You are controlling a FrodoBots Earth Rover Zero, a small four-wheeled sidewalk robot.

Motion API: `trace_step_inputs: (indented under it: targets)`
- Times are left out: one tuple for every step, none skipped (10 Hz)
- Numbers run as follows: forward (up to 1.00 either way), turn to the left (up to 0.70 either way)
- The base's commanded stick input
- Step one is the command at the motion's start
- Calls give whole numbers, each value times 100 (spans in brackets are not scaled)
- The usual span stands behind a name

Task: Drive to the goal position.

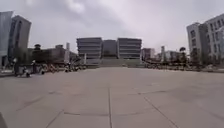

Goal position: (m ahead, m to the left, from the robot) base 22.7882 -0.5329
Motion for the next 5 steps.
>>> trace_step_inputs:
  targets:
    - [70, 1]
    - [70, 1]
    - [70, 1]
    - [70, 1]
    - [70, 1]
